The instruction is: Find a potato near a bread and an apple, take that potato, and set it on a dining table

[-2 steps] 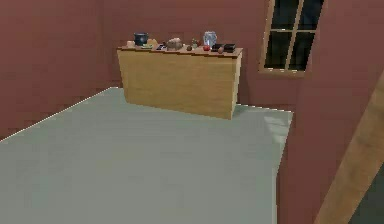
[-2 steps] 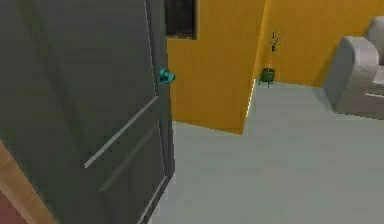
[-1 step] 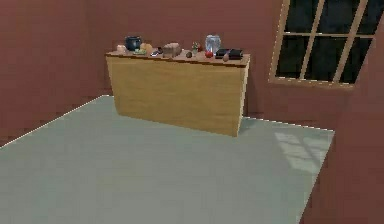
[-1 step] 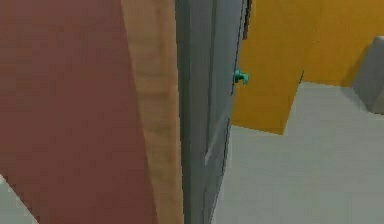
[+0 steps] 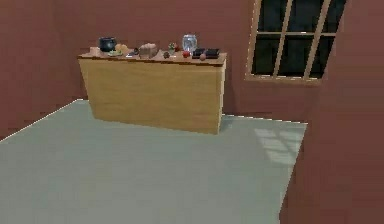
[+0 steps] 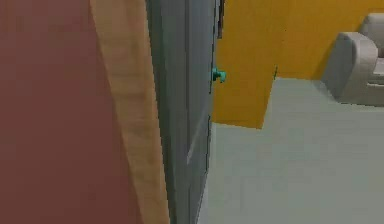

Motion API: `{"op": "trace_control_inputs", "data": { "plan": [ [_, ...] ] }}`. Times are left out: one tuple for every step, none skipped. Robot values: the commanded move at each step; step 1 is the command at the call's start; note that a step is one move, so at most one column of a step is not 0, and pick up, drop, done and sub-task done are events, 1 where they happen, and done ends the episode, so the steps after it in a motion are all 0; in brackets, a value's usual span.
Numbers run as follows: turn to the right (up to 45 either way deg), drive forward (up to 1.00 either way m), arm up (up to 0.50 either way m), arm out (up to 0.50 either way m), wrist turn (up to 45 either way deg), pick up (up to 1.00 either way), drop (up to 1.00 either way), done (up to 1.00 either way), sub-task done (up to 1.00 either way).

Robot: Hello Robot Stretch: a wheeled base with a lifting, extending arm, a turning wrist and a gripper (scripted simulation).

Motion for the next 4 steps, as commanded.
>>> {"op": "trace_control_inputs", "data": {
  "plan": [
    [0.0, 1.00, 0.00, 0.00, 0.0, 0.00, 0.00, 0.00, 0.00],
    [0.0, 0.85, 0.00, 0.00, 0.0, 0.00, 0.00, 0.00, 0.00],
    [-45.0, 0.00, 0.00, 0.00, 0.0, 0.00, 0.00, 0.00, 0.00],
    [-45.0, 0.00, 0.00, 0.00, 0.0, 0.00, 0.00, 0.00, 0.00]
  ]
}}
